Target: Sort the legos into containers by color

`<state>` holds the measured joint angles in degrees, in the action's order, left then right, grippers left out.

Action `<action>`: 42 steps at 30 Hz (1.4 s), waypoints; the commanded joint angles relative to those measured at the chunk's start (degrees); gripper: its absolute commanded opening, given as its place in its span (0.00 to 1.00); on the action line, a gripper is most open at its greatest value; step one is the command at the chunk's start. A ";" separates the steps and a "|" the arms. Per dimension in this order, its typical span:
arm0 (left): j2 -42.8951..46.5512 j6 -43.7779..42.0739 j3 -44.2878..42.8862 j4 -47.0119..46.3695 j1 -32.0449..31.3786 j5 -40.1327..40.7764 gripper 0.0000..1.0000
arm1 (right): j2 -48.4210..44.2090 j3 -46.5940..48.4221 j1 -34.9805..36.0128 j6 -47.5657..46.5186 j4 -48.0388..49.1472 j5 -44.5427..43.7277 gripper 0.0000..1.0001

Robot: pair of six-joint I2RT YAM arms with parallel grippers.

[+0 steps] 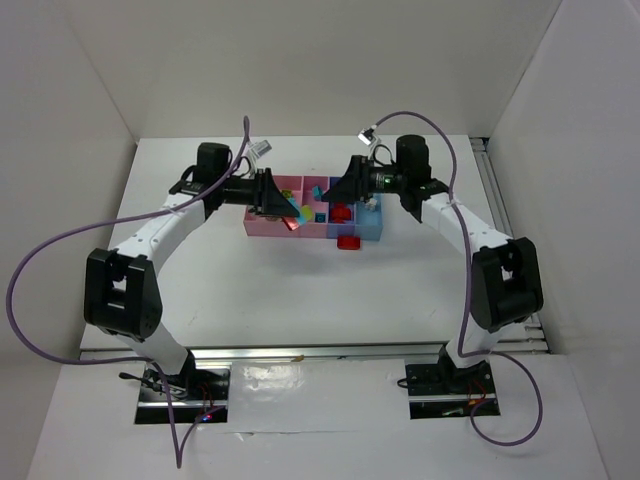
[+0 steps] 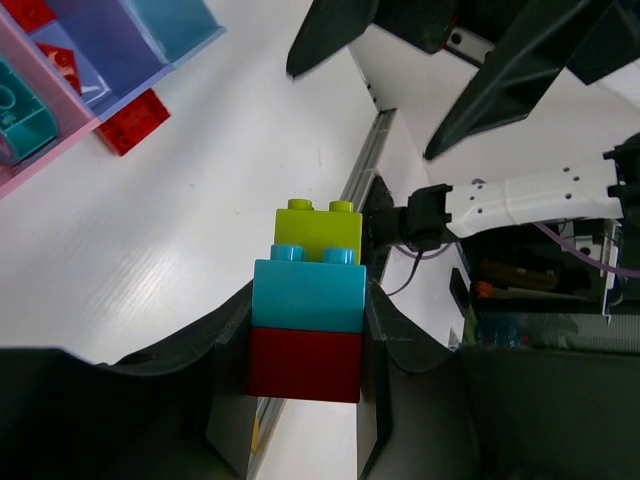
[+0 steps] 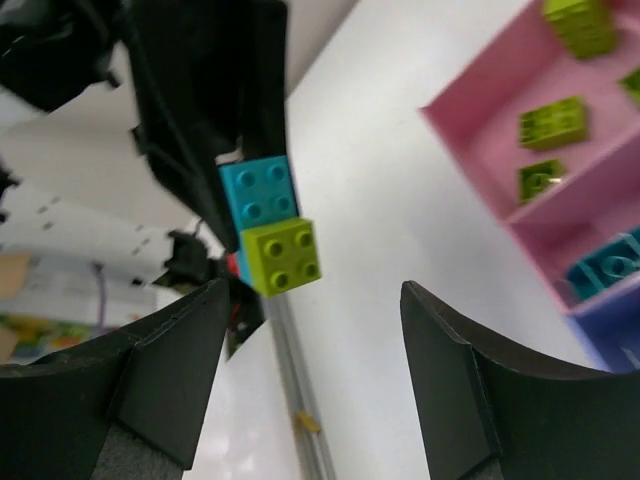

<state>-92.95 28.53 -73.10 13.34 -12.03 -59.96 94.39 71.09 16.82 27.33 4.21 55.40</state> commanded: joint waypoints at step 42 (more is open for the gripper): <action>0.57 -4.89 -3.36 -1.31 0.87 -11.31 0.00 | 6.08 -0.78 6.39 19.16 29.28 16.24 0.10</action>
<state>-93.19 25.39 -76.36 12.32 -11.40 -70.65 101.54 71.07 23.92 44.58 27.73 72.29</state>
